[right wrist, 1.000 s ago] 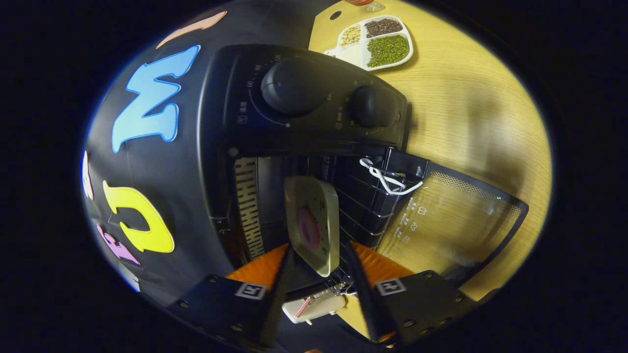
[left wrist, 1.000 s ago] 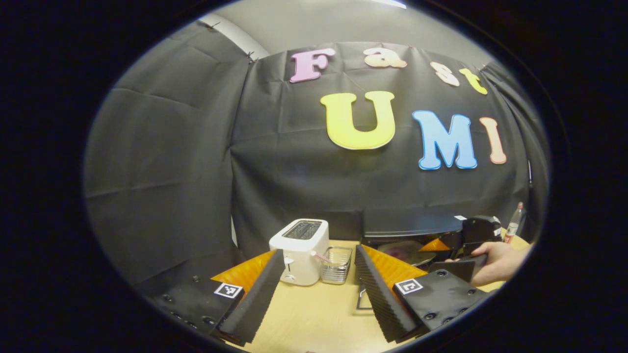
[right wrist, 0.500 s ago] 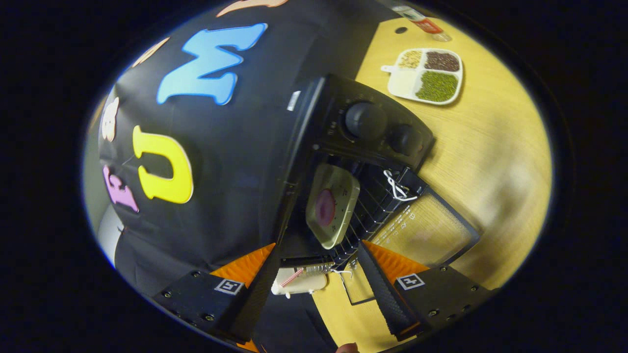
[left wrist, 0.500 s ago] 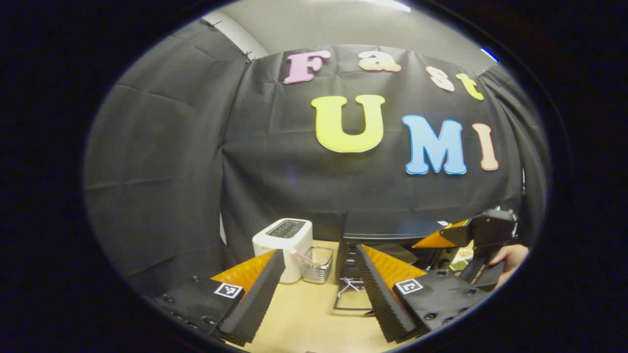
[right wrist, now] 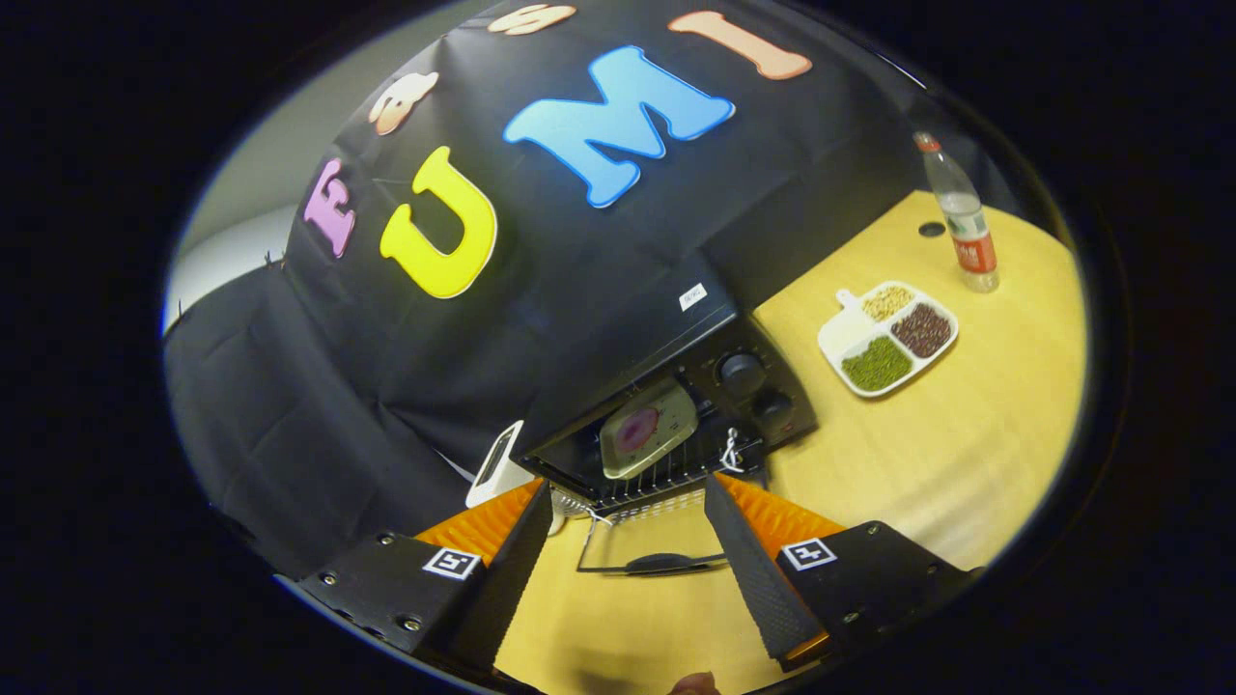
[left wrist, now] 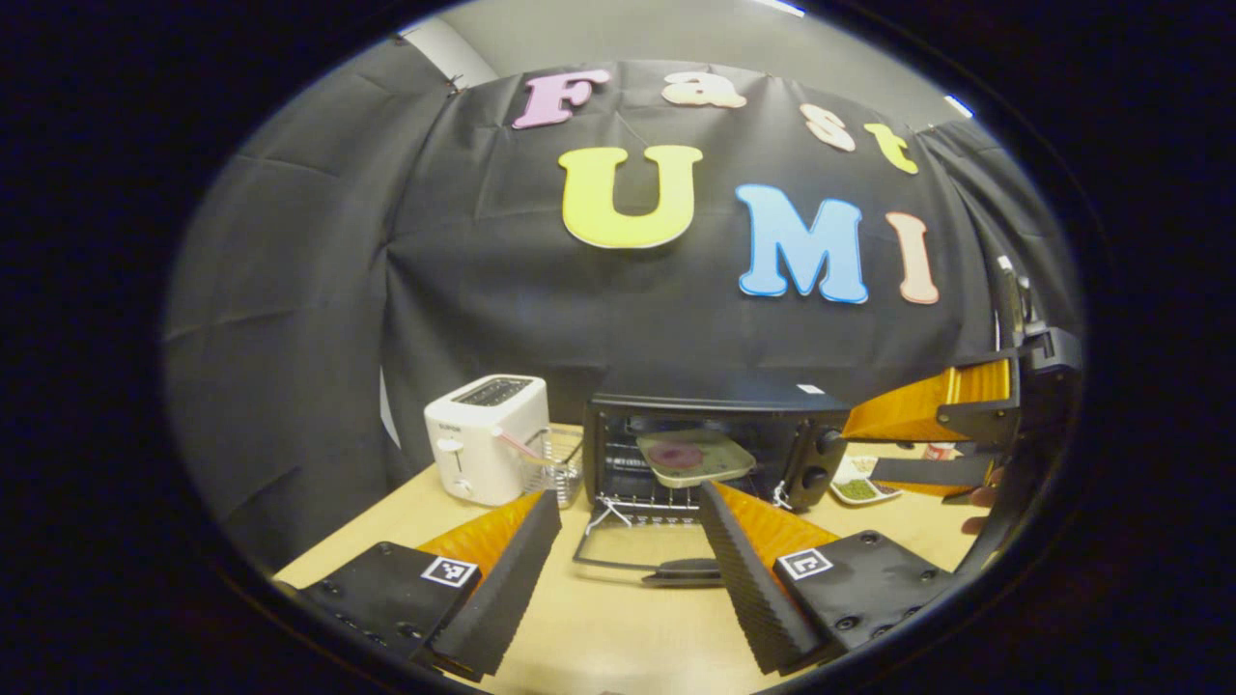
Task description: Open the electric oven with the left hand, put the food in, and close the electric oven.
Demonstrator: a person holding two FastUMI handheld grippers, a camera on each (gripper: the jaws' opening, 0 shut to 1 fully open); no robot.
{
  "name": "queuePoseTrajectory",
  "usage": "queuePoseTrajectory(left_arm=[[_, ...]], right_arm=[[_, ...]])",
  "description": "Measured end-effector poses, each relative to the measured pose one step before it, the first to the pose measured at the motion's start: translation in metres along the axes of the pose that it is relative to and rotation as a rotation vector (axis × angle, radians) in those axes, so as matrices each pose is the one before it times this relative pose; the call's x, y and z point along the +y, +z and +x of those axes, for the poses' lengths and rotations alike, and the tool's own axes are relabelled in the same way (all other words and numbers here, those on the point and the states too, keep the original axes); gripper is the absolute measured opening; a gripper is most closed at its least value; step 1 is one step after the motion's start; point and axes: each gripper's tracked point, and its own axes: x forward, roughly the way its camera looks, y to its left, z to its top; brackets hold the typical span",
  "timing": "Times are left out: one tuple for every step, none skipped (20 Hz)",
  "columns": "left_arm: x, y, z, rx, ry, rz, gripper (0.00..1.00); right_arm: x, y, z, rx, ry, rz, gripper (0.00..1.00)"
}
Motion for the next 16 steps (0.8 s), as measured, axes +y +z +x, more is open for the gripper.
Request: queuePoseTrajectory(left_arm=[[-0.00655,-0.00742,0.00156,0.01954,-0.01588,-0.00075,1.0],[-0.00721,-0.00854,0.00217,0.02145,-0.01621,0.0,1.0],[-0.00508,-0.00868,0.00148,0.02528,-0.01774,-0.00099,1.0],[-0.00651,-0.00817,0.00188,0.02419,-0.01576,-0.00407,0.97],[-0.00682,-0.00925,0.00242,0.02344,-0.01662,-0.00598,1.0],[-0.00496,-0.00913,0.00281,0.02949,-0.01168,-0.0039,0.97],[-0.00409,-0.0114,0.00396,0.03009,-0.0101,-0.00195,0.97],[-0.00442,-0.01004,0.00546,0.02726,-0.00843,0.0033,0.98],[-0.0023,-0.00988,0.00079,0.0286,-0.00599,0.00661,0.97],[-0.00372,-0.0101,0.0053,0.03088,-0.00589,0.00741,0.98],[-0.00253,-0.00967,0.00562,0.03477,-0.0029,0.00676,0.98],[-0.0022,-0.01017,0.00694,0.03112,-0.0009,0.00744,1.0],[-0.00217,-0.0066,0.00765,0.02578,-0.00487,0.00704,0.98],[-0.00287,-0.00606,0.00883,0.02417,-0.00565,0.00693,1.0],[-0.00181,-0.00724,0.00759,0.02471,-0.0014,0.00529,0.98],[-0.0021,-0.00491,0.00801,0.02146,-0.00346,0.00072,0.95]], right_arm=[[-0.0047,0.00236,-0.01012,-0.01054,-0.00427,-0.03344,0.97],[-0.00206,0.00286,-0.00964,-0.00848,-0.00552,-0.03243,0.97],[-0.0045,0.00182,-0.01072,-0.00969,-0.00664,-0.05488,0.97],[-0.00495,0.00349,-0.00842,-0.01651,-0.01084,-0.05917,0.97],[-0.00401,0.00338,-0.00862,-0.0149,-0.01007,-0.0541,0.97],[-0.00045,0.00177,-0.00859,-0.01266,-0.00112,-0.03877,0.98],[-0.00294,0.0035,-0.0074,-0.01022,-0.01248,-0.02665,0.98],[-0.006,0.00142,-0.00648,-0.01442,-0.01023,-0.02867,0.98],[-0.00571,0.00392,-0.00541,-0.01637,-0.02023,-0.02321,0.98],[-0.0062,0.00144,-0.00539,-0.01442,-0.0173,-0.01917,0.98],[-0.00566,0.00147,-0.00453,-0.00722,-0.0154,-0.01926,0.98],[-0.00677,0.00106,-0.00325,-0.006,-0.0169,-0.01596,0.98],[-0.00459,0.00039,-0.00166,-0.00406,-0.01731,-0.02251,0.98],[-0.00808,-0.00119,-0.00207,-0.00181,-0.0234,-0.02461,0.98],[-0.00616,0.00014,-0.00205,-0.00073,-0.02216,-0.02749,0.98],[-0.00518,0.00133,-0.0022,-0.00384,-0.01777,-0.02873,0.98]])
